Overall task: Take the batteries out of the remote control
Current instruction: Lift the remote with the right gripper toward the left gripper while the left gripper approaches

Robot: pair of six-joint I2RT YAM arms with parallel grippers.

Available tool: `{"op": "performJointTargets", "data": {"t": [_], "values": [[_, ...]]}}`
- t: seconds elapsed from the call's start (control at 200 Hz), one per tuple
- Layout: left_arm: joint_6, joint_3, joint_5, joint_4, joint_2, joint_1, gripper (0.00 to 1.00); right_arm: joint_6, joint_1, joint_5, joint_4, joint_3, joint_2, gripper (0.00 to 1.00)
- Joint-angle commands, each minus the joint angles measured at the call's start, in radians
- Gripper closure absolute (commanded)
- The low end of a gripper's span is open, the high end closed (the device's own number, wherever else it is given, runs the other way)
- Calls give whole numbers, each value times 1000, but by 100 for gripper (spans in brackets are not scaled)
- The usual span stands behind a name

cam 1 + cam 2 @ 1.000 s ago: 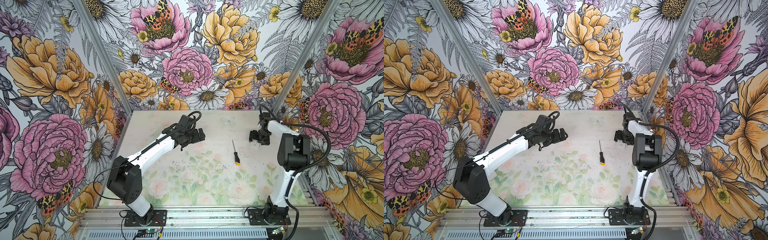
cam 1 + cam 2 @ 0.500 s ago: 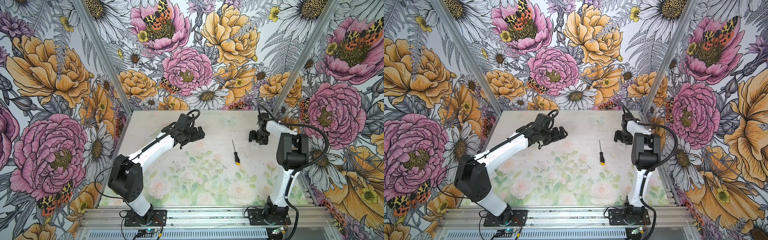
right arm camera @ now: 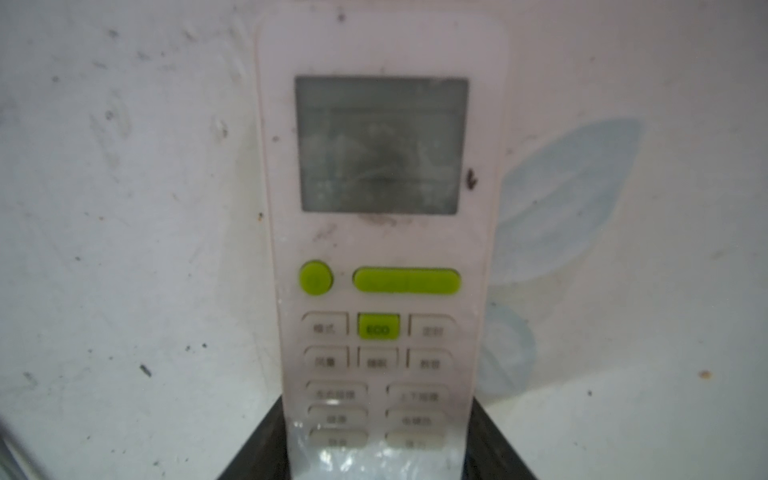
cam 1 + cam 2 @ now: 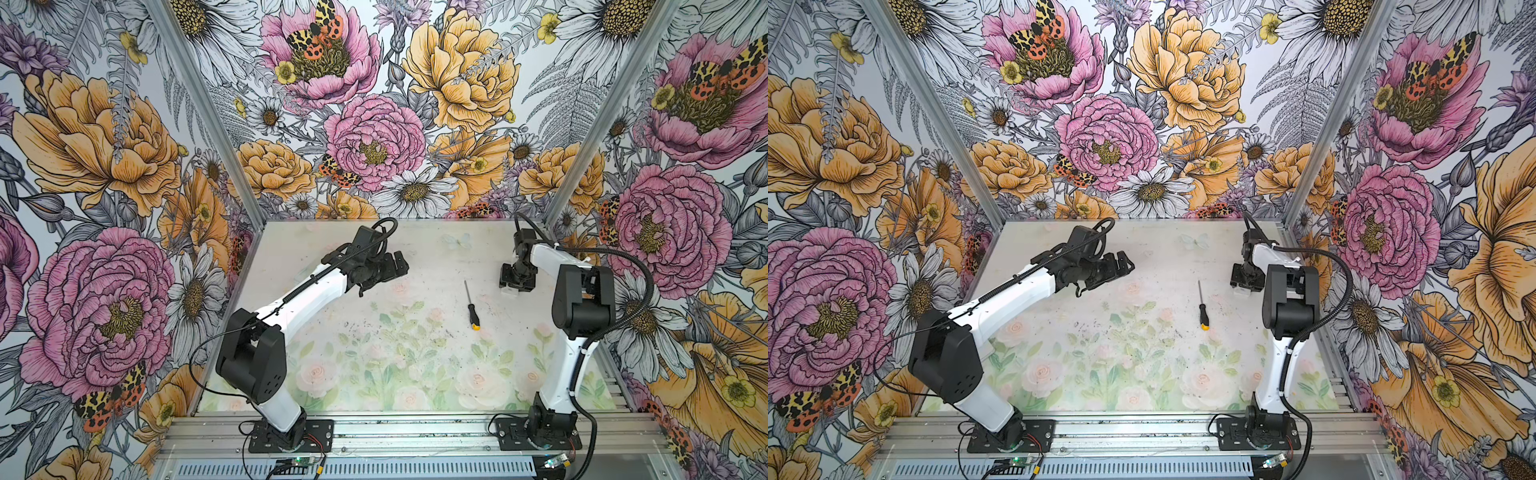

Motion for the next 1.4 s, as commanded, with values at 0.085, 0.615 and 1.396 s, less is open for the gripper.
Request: {"op": "performJointTargets", "data": {"t": [0.085,0.615,1.396], "values": [[-76,-10,83,126,-32,23,1,-15,39,-13,8,-59,-85,69],[-343,-76,220,601,68,-1,7,-51,407,-208,25,6,-332,78],[-405,-108,290,720,170,19,41,-40,573,-364,5,102,-286,79]]}}
